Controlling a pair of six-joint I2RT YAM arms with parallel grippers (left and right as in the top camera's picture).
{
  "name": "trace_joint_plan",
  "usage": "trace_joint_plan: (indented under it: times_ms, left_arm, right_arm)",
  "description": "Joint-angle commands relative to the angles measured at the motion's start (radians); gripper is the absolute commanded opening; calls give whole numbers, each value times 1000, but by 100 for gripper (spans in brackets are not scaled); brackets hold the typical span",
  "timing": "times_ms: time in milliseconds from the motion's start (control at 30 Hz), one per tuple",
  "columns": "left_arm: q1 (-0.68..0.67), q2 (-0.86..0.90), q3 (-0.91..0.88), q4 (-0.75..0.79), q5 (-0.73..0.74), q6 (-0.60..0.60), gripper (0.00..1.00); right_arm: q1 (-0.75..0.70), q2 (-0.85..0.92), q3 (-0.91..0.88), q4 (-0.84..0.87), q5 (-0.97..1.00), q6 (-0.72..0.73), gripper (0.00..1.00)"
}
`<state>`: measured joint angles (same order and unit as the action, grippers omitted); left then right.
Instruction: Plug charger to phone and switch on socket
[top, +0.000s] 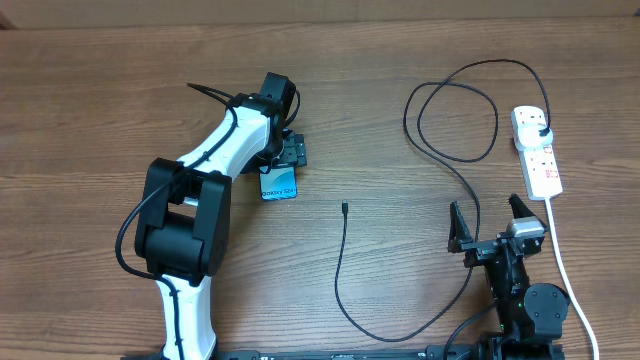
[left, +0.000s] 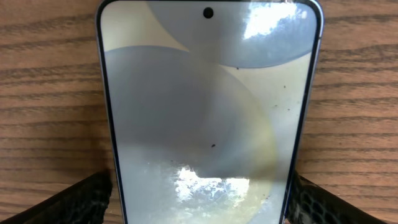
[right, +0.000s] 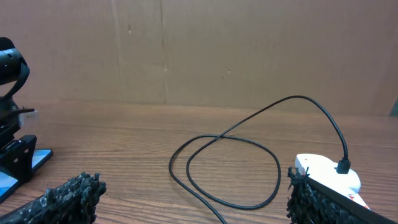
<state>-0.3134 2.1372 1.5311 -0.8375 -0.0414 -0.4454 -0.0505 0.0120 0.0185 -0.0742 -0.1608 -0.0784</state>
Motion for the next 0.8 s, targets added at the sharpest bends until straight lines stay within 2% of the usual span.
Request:
trace_joint_plan:
  times_ms: [0, 767]
  left_arm:
    - [0, 34, 16, 4, 16, -7, 90]
    - [0, 34, 16, 0, 16, -4, 84]
  right_arm:
    - [6, -9, -11, 5, -5, 2, 100]
    - [6, -9, -11, 5, -5, 2, 100]
